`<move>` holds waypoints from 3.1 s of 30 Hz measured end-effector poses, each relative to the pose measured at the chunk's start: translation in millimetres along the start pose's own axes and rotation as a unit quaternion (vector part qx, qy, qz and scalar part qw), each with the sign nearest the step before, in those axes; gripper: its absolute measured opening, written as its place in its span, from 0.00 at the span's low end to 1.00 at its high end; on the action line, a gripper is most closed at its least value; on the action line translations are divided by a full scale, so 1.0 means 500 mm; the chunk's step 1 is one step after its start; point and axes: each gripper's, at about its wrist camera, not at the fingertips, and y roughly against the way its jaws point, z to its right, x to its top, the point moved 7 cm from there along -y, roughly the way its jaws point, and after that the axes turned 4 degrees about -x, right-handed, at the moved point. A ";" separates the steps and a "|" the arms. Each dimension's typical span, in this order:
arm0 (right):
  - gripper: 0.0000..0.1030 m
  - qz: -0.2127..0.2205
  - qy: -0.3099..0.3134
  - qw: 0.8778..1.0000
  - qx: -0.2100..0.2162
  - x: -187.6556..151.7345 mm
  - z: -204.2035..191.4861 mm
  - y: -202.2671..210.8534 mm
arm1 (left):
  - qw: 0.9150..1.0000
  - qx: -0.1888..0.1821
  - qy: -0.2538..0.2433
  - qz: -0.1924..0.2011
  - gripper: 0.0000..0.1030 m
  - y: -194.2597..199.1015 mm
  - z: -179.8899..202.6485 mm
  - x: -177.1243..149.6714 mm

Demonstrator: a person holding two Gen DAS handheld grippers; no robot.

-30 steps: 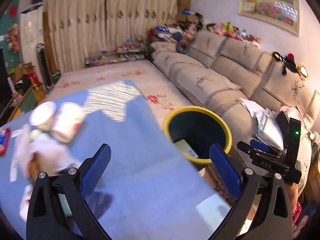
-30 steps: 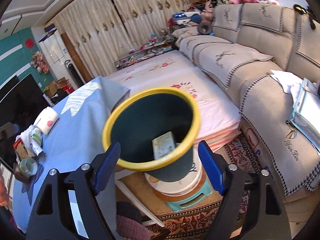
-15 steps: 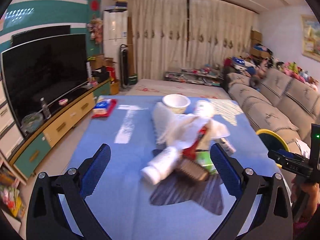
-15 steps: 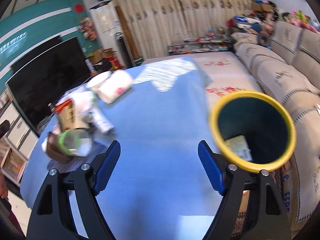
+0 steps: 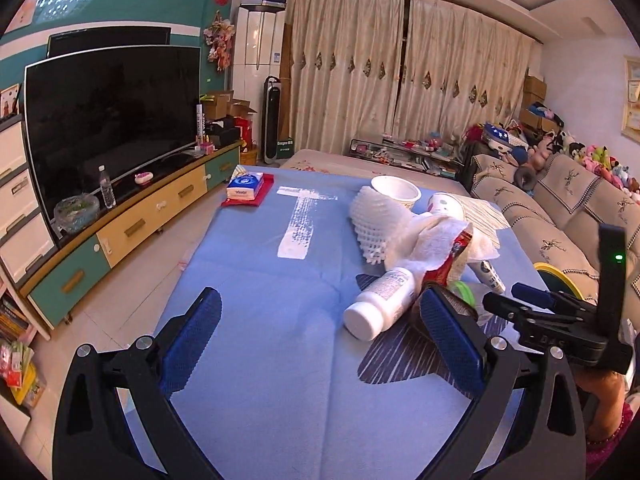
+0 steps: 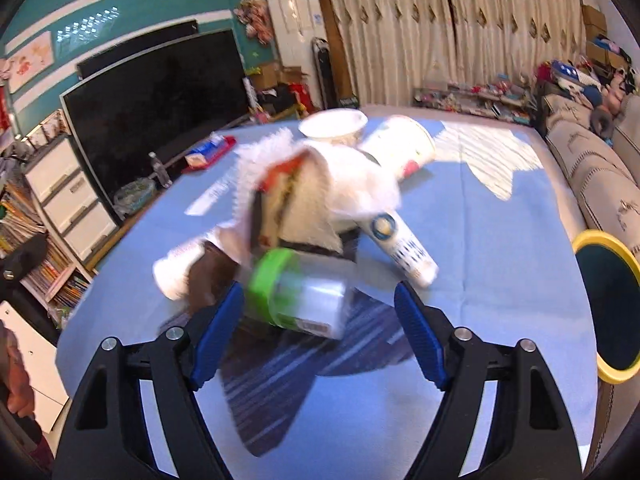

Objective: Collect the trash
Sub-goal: 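Grasp the brown plastic tray with the right tool, then carry the brown tray over the bin and open the right tool, then grasp the white pill bottle with the left tool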

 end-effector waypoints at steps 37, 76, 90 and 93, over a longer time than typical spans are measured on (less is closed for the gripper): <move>0.12 -0.018 0.076 0.976 0.205 -0.012 -0.189 0.070 | 1.000 0.016 0.007 0.004 0.95 -0.001 -0.027 -0.010; 0.32 -0.114 -0.218 0.944 -0.220 -0.128 0.731 -0.043 | 0.997 -0.010 -0.061 -0.049 0.95 -0.093 0.132 -0.030; 0.42 -0.036 -0.169 0.974 -0.148 -0.084 0.536 0.051 | 0.993 -0.033 -0.090 -0.069 0.95 -0.170 0.125 -0.050; 0.42 -0.034 -0.164 0.976 -0.139 -0.082 0.507 0.057 | 0.990 -0.040 -0.109 -0.077 0.95 -0.199 0.125 -0.047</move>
